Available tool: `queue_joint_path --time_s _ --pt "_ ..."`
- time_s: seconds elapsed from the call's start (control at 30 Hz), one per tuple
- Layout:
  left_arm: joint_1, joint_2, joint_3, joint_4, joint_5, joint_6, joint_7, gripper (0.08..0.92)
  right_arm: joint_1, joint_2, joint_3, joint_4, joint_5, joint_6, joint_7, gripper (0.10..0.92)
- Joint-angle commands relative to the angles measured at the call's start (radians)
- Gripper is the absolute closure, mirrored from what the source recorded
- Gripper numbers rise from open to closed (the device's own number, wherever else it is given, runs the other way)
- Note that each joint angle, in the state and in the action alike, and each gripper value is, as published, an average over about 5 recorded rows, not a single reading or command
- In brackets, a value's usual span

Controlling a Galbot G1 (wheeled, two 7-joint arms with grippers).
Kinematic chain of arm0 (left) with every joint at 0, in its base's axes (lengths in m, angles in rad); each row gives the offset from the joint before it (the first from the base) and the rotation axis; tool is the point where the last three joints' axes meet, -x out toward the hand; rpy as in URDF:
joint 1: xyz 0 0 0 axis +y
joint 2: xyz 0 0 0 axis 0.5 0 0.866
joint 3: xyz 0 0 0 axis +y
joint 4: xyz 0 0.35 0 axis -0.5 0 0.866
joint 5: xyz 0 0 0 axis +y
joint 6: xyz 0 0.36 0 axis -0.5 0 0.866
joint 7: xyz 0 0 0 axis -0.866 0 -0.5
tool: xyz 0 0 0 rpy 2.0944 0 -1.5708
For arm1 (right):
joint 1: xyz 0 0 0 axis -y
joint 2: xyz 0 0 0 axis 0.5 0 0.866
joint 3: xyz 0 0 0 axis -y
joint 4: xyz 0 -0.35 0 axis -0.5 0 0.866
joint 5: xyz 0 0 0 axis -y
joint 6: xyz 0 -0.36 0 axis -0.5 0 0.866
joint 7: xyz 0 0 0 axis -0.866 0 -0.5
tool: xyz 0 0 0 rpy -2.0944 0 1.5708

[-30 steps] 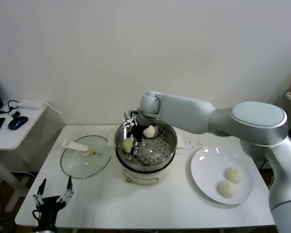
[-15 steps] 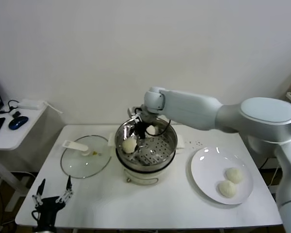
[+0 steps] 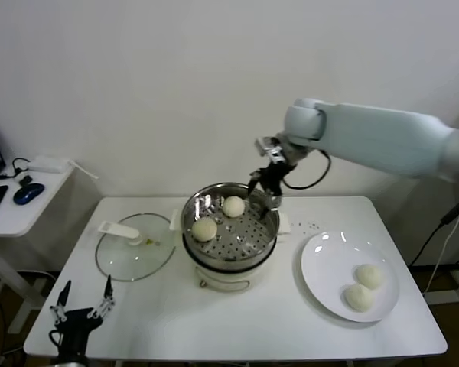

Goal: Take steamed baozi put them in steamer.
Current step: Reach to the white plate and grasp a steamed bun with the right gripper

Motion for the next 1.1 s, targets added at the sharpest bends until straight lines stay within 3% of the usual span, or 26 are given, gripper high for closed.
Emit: queue_joint_path --time_s 0.03,0.2,0.5,0.77,1.1 --pt "0.027 0.006 -0.001 -0.011 -0.006 -0.005 0.000 0.177 0.094 -0.336 -0.104 0.149 -0.154 0.084 -0.040 0.203" --pt "0.036 0.005 -0.001 -0.017 -0.010 -0.003 -0.001 0.177 -0.003 -0.472 -0.058 0.192 -0.368 0.148 -0.050 0.203" --pt "0.049 -0.002 -0.006 -0.017 -0.006 -0.004 -0.003 0.177 -0.439 -0.623 0.287 0.180 -0.555 0.151 -0.038 0.203" --pt "0.043 -0.009 -0.005 -0.014 0.005 -0.001 -0.003 0.177 -0.795 -0.671 0.580 0.179 -0.612 0.117 -0.029 0.203" --pt "0.051 -0.012 -0.005 -0.008 0.007 -0.007 -0.004 0.177 -0.903 -0.612 0.673 0.104 -0.659 0.102 -0.010 0.203"
